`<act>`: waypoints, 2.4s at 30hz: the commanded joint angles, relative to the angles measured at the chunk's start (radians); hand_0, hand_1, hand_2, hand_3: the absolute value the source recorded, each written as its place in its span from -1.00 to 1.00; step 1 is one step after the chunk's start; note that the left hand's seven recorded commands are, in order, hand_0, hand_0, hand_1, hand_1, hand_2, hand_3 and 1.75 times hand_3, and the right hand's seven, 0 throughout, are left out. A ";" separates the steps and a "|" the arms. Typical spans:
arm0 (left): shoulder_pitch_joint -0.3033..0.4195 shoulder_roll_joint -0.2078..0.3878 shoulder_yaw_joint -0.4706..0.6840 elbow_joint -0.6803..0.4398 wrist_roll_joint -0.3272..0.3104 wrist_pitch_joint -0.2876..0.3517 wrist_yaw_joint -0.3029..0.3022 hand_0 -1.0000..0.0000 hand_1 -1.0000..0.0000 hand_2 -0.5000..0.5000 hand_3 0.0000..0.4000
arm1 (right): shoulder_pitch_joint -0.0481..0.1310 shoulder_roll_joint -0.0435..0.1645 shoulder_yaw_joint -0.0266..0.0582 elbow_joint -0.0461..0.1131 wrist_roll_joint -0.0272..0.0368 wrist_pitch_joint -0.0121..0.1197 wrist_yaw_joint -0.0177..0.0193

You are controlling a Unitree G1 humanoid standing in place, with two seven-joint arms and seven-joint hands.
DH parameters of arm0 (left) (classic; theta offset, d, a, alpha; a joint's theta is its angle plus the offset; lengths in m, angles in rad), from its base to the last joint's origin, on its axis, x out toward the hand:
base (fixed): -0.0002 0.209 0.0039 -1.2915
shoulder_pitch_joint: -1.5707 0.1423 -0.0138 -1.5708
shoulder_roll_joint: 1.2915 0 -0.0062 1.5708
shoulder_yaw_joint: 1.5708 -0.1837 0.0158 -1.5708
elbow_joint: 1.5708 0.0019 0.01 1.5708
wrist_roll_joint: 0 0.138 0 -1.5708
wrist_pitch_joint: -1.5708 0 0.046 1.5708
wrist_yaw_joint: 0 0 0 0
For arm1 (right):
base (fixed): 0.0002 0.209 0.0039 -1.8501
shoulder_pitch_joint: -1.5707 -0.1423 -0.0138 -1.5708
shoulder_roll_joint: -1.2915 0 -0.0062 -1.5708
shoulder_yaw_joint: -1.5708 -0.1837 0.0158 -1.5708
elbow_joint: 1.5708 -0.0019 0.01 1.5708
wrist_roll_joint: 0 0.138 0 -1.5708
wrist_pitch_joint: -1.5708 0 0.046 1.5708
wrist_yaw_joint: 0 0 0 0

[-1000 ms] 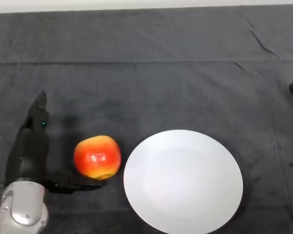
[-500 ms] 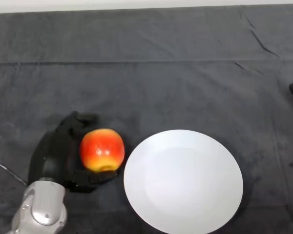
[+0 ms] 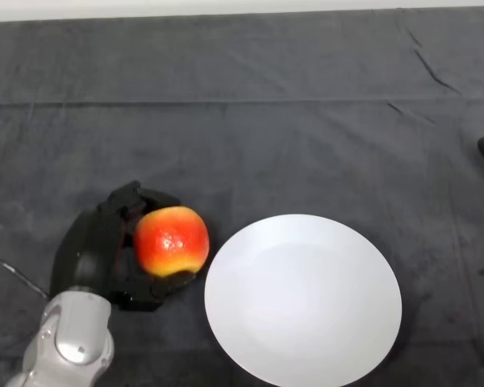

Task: Move the apple to the plate

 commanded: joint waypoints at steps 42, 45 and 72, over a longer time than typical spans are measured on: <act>-0.326 -0.043 -0.526 0.027 0.119 0.119 -0.056 -1.00 -1.00 0.00 1.00 | 0.008 -0.058 -0.0103 0.014 -0.0064 -0.008 0.0124; -0.338 -0.035 -0.545 0.045 0.113 0.109 -0.074 -1.00 -1.00 0.00 1.00 | 0.007 -0.058 -0.0104 0.015 -0.0065 -0.008 0.0127; -0.390 0.018 -0.610 0.081 0.216 0.151 -0.165 1.00 1.00 0.00 -1.00 | 0.006 -0.060 -0.0110 0.019 -0.0077 -0.008 0.0150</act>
